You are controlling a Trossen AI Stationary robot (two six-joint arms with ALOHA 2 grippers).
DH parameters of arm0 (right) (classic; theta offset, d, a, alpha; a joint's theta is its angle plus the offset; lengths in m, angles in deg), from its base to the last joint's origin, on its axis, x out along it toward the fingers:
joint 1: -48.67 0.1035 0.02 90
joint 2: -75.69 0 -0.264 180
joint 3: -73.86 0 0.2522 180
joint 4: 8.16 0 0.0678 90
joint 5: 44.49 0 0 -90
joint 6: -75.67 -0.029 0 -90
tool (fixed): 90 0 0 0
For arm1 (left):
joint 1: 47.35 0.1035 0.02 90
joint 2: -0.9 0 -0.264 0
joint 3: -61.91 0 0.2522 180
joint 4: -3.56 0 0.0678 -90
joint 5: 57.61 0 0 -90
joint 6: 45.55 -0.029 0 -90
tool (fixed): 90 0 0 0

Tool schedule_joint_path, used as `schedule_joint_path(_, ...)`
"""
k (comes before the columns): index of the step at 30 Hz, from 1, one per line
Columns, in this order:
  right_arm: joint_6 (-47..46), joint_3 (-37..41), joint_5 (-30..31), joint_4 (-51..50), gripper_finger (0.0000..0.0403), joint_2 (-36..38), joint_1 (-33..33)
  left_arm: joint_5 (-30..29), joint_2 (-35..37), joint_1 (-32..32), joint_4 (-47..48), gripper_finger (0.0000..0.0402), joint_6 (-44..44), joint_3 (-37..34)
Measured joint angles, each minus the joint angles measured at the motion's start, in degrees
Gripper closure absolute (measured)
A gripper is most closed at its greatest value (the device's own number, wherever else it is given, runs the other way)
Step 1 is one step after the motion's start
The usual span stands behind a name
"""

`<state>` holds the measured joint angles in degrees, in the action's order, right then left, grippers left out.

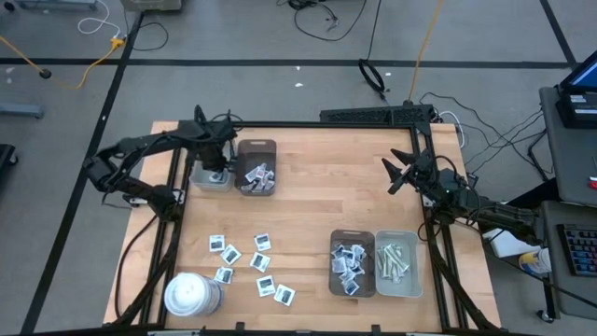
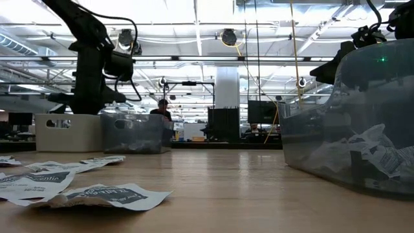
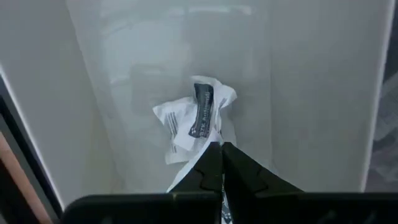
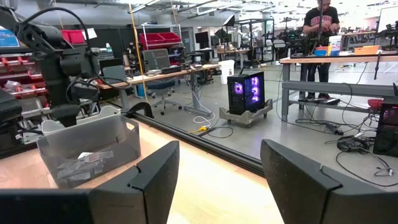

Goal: Pick & Place First Aid Supplies
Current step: Put the white towelette pack into the top gray bin

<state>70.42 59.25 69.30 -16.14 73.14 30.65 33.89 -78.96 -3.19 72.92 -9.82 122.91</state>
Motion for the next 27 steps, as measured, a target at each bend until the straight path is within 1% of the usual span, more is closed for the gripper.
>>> schedule_joint_path(3,0.0,0.0,0.0,0.0,0.0181,0.0,0.0,-0.2,0.0,0.0,-0.4,0.0380,0.9,-0.5)
schedule_joint_path(6,0.0,0.0,0.0,0.0,0.0182,0.0,0.0,-1.3,0.0,0.0,-0.5,0.0349,2.4,-0.5)
schedule_joint_path(9,0.0,0.0,0.0,0.0,0.0181,0.0,0.0,-1.4,0.0,0.0,-1.4,0.0308,2.0,-0.5)
schedule_joint_path(14,0.0,0.0,0.0,0.0,0.0182,0.0,0.0,0.5,0.0,0.1,-2.6,0.0230,2.0,-0.2)
schedule_joint_path(18,0.0,0.0,0.0,0.0,0.0182,0.0,0.0,1.5,0.1,1.0,-2.4,0.0183,2.0,0.6)
schedule_joint_path(22,0.0,0.0,0.0,0.0,0.0181,0.0,0.0,3.2,0.1,2.0,-1.9,0.0159,1.7,1.9)
schedule_joint_path(27,0.0,0.0,0.0,0.0,0.0183,0.0,0.0,4.8,0.1,2.9,1.2,0.0152,0.1,4.4)
